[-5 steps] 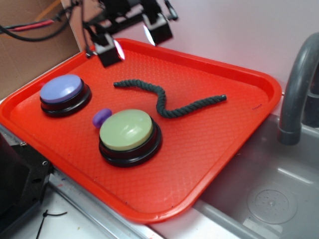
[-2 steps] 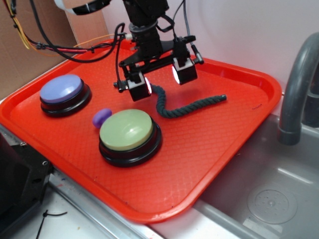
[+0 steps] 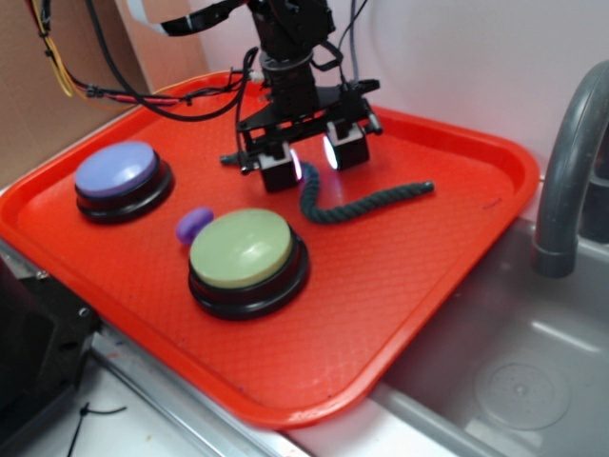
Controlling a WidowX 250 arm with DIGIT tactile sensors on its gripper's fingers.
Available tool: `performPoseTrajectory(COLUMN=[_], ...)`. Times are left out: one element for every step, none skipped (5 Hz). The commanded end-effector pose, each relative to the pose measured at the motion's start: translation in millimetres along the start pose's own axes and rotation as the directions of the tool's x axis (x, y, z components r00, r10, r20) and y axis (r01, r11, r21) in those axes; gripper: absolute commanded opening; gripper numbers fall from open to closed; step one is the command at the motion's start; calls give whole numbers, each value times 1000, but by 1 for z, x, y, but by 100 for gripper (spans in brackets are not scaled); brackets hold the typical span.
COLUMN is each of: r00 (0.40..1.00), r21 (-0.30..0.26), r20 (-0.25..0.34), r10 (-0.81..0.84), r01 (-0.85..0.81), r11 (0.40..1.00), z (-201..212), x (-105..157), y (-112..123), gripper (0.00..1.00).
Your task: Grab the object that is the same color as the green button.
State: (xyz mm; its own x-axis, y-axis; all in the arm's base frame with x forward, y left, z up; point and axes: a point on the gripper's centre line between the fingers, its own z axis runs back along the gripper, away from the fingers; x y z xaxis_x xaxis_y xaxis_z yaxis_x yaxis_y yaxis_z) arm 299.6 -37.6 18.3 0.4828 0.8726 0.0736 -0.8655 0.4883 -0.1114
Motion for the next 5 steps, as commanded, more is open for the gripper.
performPoseTrajectory(r00=[1000,991,947,839,726], r21=[-33,-11,-13,-103,-142], r20=[-2,-64,-117,-135,-105], r10=[-7,-120,-300,-527,-679], r01=[7,120,301,517,665], r11=[999,993,954,850,733], z=[14,25,61,98,122], x=[2,10,24,34,36], y=[9,9,12,20,26], gripper=[0,0,0,0,0])
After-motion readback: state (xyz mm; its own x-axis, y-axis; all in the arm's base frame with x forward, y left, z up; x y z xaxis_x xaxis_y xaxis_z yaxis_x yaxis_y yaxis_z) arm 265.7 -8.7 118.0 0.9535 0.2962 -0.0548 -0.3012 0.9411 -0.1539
